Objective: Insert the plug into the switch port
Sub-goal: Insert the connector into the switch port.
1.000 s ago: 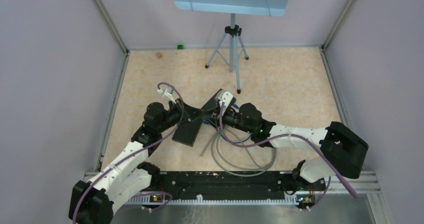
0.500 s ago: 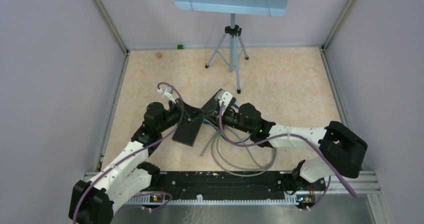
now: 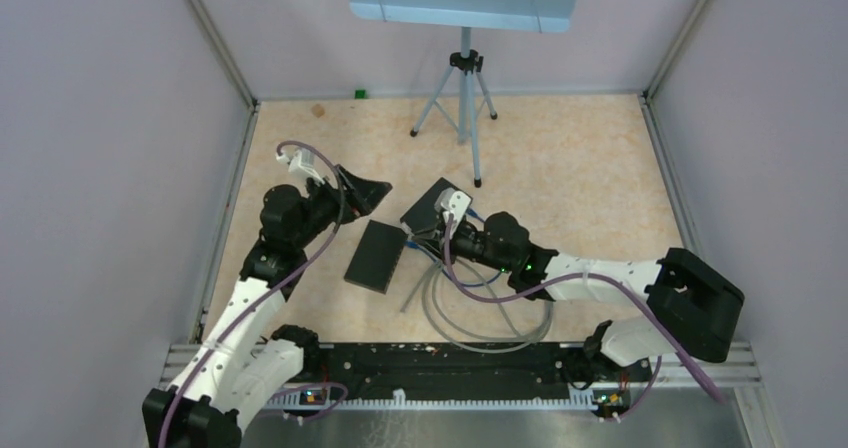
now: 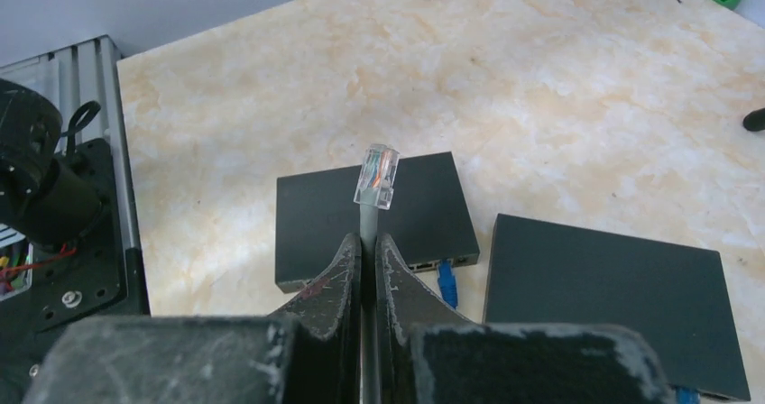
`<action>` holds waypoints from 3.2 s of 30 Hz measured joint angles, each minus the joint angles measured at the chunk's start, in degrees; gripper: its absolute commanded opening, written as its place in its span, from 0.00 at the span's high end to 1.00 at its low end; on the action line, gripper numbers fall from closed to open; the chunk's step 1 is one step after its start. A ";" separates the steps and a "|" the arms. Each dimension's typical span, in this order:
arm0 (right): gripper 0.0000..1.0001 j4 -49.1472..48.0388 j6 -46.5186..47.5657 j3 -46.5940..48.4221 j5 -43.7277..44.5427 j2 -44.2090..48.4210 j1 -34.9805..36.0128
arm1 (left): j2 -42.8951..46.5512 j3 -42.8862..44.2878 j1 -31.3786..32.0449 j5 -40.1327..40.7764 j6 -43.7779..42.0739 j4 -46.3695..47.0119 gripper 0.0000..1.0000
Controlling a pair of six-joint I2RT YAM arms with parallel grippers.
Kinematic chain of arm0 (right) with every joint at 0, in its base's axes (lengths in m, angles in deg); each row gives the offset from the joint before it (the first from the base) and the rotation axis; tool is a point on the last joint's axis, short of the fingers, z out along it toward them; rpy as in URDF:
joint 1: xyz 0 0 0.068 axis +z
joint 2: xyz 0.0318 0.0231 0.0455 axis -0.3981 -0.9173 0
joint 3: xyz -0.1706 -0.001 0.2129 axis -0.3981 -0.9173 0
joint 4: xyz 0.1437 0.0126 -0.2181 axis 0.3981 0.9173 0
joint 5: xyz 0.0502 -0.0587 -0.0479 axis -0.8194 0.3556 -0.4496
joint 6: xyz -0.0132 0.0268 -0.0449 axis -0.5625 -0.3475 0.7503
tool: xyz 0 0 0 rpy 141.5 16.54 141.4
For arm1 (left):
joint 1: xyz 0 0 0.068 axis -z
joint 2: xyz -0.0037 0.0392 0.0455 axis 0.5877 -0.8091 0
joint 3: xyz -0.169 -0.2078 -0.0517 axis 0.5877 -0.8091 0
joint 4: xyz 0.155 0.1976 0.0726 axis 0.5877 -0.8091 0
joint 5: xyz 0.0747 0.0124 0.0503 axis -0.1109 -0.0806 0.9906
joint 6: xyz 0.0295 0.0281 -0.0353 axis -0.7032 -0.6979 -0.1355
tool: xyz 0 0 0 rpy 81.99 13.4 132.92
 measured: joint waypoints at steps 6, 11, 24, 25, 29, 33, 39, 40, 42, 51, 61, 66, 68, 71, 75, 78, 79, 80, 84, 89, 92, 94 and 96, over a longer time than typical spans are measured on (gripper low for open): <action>1.00 1.40 1.27 -1.46 -2.27 0.76 0.00 | 0.96 1.88 -1.79 3.50 -4.55 -3.17 0.10; 1.00 4.22 3.04 -1.20 -5.07 -1.77 0.00 | 1.25 -2.21 -1.88 8.24 -7.82 -6.47 0.11; 1.00 14.75 7.15 7.43 -10.54 -19.96 0.02 | -0.11 -15.56 -2.51 10.84 -10.54 -5.49 0.17; 1.00 14.88 7.30 7.80 -10.60 -20.33 0.07 | -0.50 -16.13 -2.60 10.97 -10.67 -5.14 0.18; 1.00 15.87 8.02 8.61 -10.67 -21.22 0.13 | -2.23 -17.55 -2.71 11.39 -10.73 -3.50 0.20; 1.00 16.17 8.31 8.83 -10.60 -22.64 0.13 | -4.11 -18.27 -2.75 11.34 -10.80 -0.70 0.22; 1.00 15.87 8.28 8.85 -10.43 -23.82 0.13 | -6.36 -18.47 -2.80 11.30 -10.95 2.69 0.26; 1.00 15.87 8.28 8.85 -10.43 -23.82 0.13 | -6.69 -18.58 -2.80 11.30 -10.95 3.30 0.27; 1.00 15.80 8.26 8.85 -10.40 -23.87 0.13 | -7.32 -18.75 -2.80 11.13 -10.95 4.33 0.28; 1.00 12.66 6.64 8.87 -10.73 -25.20 0.13 | -9.73 -18.58 -2.91 10.43 -10.16 6.32 0.30; 1.00 10.93 1.60 9.46 -12.61 -26.47 -0.59 | -13.75 -16.09 -2.91 9.62 -9.07 6.78 0.28; 1.00 10.73 -0.39 9.49 -13.53 -26.51 -1.62 | -13.70 -16.02 -2.91 9.60 -8.94 6.67 0.27; 1.00 10.80 -0.92 9.49 -13.44 -26.49 -2.05 | -12.92 -16.00 -2.91 9.53 -8.96 5.92 0.24; 1.00 11.45 -1.36 8.74 -13.09 -25.00 -2.69 | -9.73 -16.00 -2.91 8.41 -9.25 2.49 0.21; 1.00 13.29 -1.86 6.19 -12.44 -17.86 -3.72 | -1.53 -15.15 -2.97 4.50 -9.68 -0.83 0.18; 1.00 13.55 -2.93 5.05 -12.39 -9.77 -4.48 | 4.85 -11.32 -2.95 0.90 -10.27 -0.94 0.18; 1.00 13.29 -3.28 4.79 -12.44 -7.08 -4.66 | 6.62 -9.73 -2.95 -0.26 -10.49 -0.52 0.17; 1.00 12.74 -3.69 4.50 -12.72 -3.89 -4.90 | 8.15 -8.09 -2.95 -1.51 -10.62 0.11 0.18; 1.00 11.10 -4.59 3.98 -13.81 4.90 -5.31 | 11.76 -3.37 -2.95 -7.50 -10.45 5.22 0.18; 1.00 8.13 -4.87 2.32 -16.22 13.62 -5.40 | 12.83 -2.38 -2.95 -15.87 -8.00 14.25 0.19; 1.00 6.56 -4.57 1.14 -17.42 17.44 -5.40 | 12.48 -2.40 -2.95 -20.98 -5.79 20.11 0.19; 1.00 5.81 -4.04 0.42 -18.27 19.80 -5.40 | 12.09 -2.40 -2.95 -24.17 -4.37 24.22 0.19; 1.00 5.42 -3.17 0.02 -19.58 21.97 -5.40 | 11.50 -2.58 -2.95 -28.02 -2.45 29.57 0.18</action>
